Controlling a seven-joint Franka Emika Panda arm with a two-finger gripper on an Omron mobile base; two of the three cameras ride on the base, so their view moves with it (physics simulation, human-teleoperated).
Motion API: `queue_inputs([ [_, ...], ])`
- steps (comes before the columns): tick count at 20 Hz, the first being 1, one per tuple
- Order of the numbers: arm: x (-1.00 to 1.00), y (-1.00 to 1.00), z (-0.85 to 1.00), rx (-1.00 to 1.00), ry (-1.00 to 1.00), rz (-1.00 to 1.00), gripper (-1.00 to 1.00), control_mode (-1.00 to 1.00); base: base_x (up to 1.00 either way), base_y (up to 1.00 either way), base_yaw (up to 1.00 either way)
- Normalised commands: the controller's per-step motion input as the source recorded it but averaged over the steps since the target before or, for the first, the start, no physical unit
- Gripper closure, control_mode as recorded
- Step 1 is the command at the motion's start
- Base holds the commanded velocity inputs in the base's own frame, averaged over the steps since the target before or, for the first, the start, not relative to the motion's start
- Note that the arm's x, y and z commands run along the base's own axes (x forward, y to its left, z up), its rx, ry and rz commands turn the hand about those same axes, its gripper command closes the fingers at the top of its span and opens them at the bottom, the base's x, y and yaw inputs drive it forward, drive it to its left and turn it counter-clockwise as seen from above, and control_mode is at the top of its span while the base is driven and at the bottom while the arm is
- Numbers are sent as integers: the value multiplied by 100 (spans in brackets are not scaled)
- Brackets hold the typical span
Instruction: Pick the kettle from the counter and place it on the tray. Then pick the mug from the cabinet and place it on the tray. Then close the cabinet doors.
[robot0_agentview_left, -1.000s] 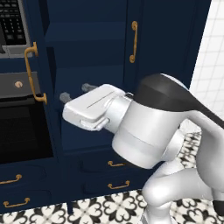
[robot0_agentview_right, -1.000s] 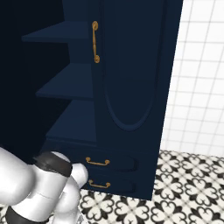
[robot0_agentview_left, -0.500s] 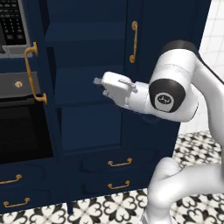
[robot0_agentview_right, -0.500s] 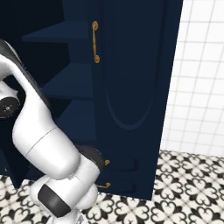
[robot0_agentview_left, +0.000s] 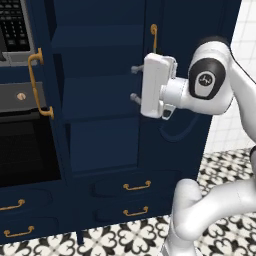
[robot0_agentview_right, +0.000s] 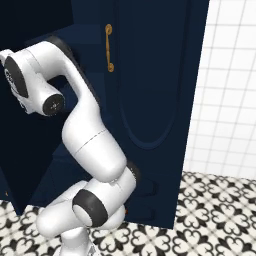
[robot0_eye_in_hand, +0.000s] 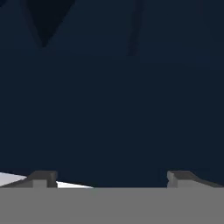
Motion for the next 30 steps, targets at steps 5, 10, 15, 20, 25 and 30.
queue_inputs([
  [5,-13,0,0,69,97,0,-100,-100,0,0,0],
  [10,-29,5,3,67,91,0,-100,-100,0,0,0],
  [15,-32,7,24,58,83,0,-100,-100,0,0,0],
  [20,-43,5,29,55,80,0,-100,-100,0,0,0],
  [25,-49,8,25,53,78,0,-100,-100,0,0,0],
  [30,-41,9,24,55,82,3,-100,-100,0,0,0],
])
